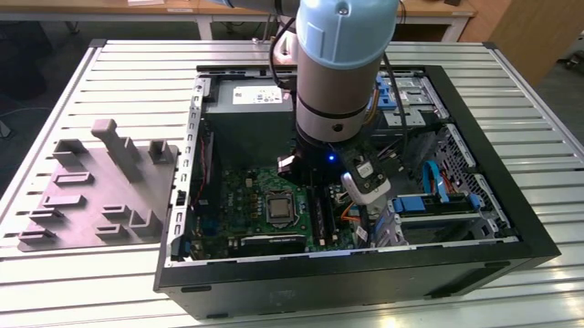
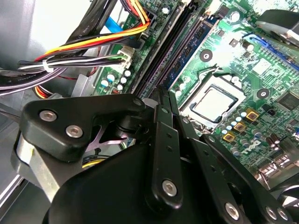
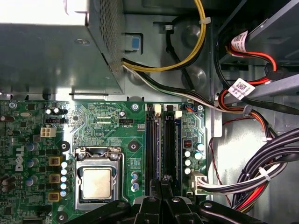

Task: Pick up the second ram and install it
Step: 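Insert the second ram into the second slot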

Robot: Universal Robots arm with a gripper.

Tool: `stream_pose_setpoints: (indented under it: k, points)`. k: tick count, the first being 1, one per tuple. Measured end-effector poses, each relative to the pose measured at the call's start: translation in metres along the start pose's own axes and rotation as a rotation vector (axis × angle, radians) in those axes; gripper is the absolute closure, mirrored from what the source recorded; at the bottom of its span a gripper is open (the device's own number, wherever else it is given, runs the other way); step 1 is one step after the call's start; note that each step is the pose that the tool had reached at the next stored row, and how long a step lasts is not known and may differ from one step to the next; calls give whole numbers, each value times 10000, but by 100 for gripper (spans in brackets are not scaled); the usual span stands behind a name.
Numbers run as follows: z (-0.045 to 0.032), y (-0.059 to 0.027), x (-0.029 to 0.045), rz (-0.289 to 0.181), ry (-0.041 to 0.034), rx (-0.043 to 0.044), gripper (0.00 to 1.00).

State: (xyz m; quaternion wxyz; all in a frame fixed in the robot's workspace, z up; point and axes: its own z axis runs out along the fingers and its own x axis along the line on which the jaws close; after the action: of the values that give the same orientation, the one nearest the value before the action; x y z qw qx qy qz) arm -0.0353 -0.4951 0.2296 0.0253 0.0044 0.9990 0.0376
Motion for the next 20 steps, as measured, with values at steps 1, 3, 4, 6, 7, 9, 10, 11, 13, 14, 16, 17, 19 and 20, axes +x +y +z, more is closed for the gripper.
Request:
stream_pose_setpoints:
  k: [1, 3, 4, 6, 7, 9, 10, 11, 13, 14, 16, 17, 19, 20]
  points:
    - [0, 0, 0, 0, 0, -2, 89]
    - [2, 0, 1, 0, 0, -6, 89]
    - [2, 0, 1, 0, 0, -5, 89]
    - [3, 0, 1, 0, 0, -9, 89]
    - [4, 1, 1, 0, 0, -13, 89]
    - [6, 3, 1, 1, 0, -23, 89]
    - [7, 3, 1, 2, 0, -27, 89]
    - [7, 3, 1, 1, 0, -28, 89]
    - [16, 3, 2, 2, -1, -31, 89]
    - [20, 3, 3, 1, -1, -29, 89]
    - [23, 2, 4, 1, 1, -25, 89]
    - [23, 2, 4, 1, 1, -26, 89]
    - [24, 2, 4, 1, 0, -26, 89]
    - [28, 2, 4, 1, 0, -30, 89]
